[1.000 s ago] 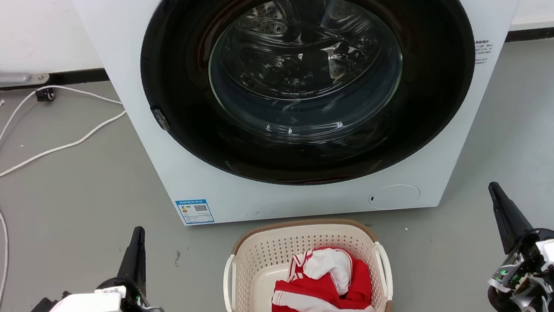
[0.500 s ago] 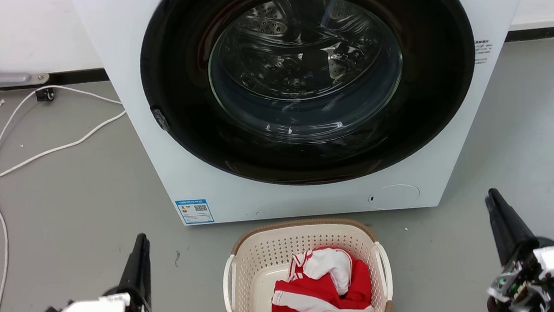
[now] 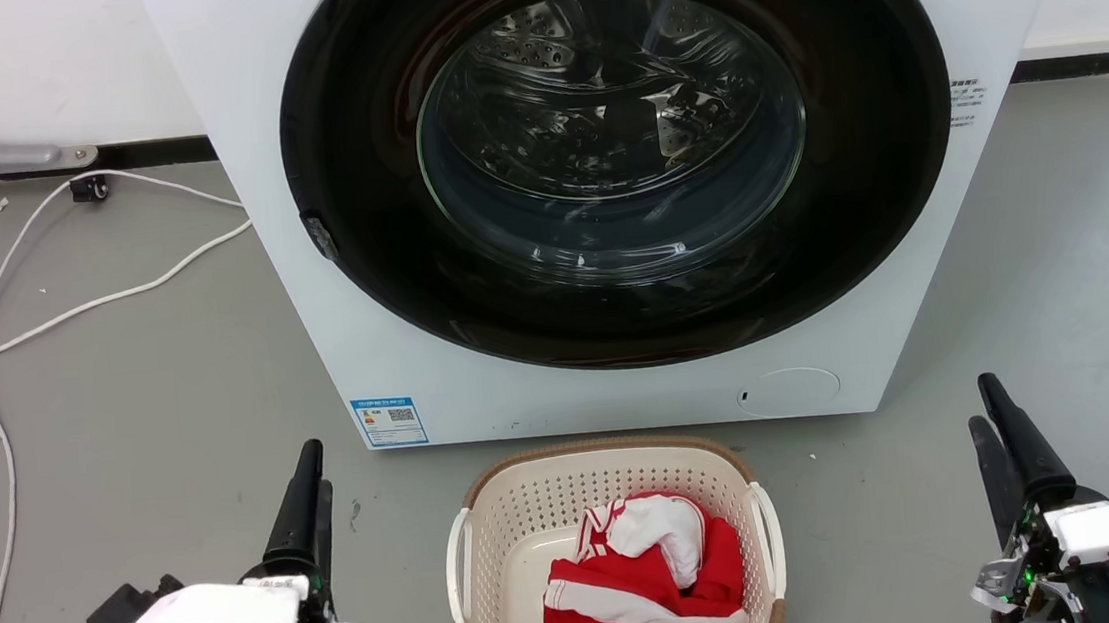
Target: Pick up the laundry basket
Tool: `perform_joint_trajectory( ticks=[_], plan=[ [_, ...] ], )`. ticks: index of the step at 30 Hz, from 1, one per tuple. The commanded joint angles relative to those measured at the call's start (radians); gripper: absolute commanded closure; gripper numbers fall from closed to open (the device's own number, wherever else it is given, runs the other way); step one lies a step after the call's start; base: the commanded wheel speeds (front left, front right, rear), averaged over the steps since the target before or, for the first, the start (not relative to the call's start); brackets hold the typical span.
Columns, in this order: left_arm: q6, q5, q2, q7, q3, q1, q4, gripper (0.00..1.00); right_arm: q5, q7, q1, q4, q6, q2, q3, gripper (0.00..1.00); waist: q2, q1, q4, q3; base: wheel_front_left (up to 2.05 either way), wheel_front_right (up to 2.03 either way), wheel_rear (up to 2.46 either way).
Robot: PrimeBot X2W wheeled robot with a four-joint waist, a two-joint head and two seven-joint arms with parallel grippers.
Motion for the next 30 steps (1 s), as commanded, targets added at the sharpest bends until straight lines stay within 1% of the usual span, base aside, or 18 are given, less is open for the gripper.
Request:
perform_joint_trajectory(
  ticks=[1,12,21,30],
  plan=[
    [0.0,0.033,0.011,-0.008,-0.01,-0.032,-0.023,0.0,-0.029,-0.009,-0.014,-0.026,0.002,-0.007,0.003,0.0,0.0,0.0,0.0,0.0,0.0,0.0,0.0],
    [0.0,0.301,0.009,-0.052,-0.061,-0.032,-0.052,0.0,-0.296,-0.055,0.005,-0.073,0.002,0.002,-0.008,0.0,0.0,0.0,0.002,0.0,0.0,0.0,0.0],
    [0.0,0.479,0.017,-0.085,-0.102,-0.035,-0.052,0.0,-0.525,-0.079,0.025,-0.098,0.002,0.004,-0.001,0.0,0.0,0.0,0.003,-0.002,0.0,0.0,0.0],
    [0.0,0.63,0.017,-0.115,-0.131,-0.038,-0.045,0.0,-0.7,-0.079,0.042,-0.125,0.002,0.005,0.005,0.0,0.0,0.0,0.004,-0.003,0.0,0.0,0.0]
  ],
)
